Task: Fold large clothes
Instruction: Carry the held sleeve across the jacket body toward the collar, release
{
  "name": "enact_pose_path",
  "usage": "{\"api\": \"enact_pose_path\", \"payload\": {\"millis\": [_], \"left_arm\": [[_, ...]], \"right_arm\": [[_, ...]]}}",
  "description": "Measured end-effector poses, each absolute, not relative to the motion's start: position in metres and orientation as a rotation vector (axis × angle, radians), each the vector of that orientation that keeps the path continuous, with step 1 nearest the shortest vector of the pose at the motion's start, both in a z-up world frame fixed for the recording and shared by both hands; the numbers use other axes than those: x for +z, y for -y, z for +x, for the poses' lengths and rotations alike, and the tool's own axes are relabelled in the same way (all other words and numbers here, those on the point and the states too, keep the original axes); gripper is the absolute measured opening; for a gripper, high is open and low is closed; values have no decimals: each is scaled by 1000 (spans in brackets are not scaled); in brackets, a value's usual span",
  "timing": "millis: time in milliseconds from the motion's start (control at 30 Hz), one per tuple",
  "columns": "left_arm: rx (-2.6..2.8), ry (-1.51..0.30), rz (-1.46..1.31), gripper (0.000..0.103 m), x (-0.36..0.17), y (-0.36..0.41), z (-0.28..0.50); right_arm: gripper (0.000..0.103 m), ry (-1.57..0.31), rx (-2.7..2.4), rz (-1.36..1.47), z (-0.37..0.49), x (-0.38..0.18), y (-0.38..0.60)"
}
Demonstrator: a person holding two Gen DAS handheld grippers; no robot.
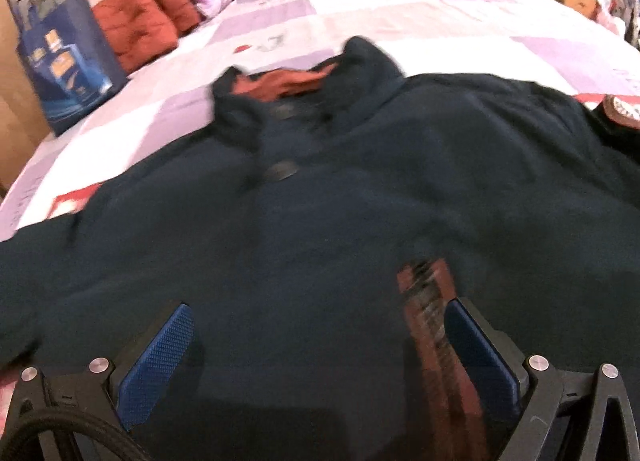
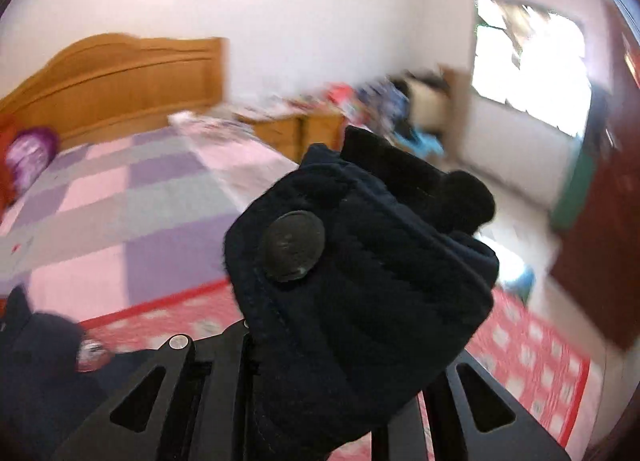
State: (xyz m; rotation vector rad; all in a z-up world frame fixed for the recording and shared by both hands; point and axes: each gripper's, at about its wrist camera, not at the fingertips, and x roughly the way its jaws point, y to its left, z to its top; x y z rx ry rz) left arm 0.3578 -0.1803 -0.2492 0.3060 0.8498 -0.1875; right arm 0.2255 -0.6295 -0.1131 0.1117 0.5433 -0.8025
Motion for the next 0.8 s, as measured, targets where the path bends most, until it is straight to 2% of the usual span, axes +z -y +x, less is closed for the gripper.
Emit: {"api": "enact_pose_path", "payload": {"millis": [133,267,500,800], "left_arm": [[-157,-877,245,103,-237,125,339],[-108,-916,176,103,-235,67,322],[-64,-927,153,103,-238,5,304],[-72,-929,135,103,-249,-33,292]], "right_arm": [[17,-529,-671,-33,276,-96,553],[17,-551,-553,-102,325,-103,480],[17,-619,-362,-180,390,-157,348],[17,-701,-139,-324,431,-234,203]]}}
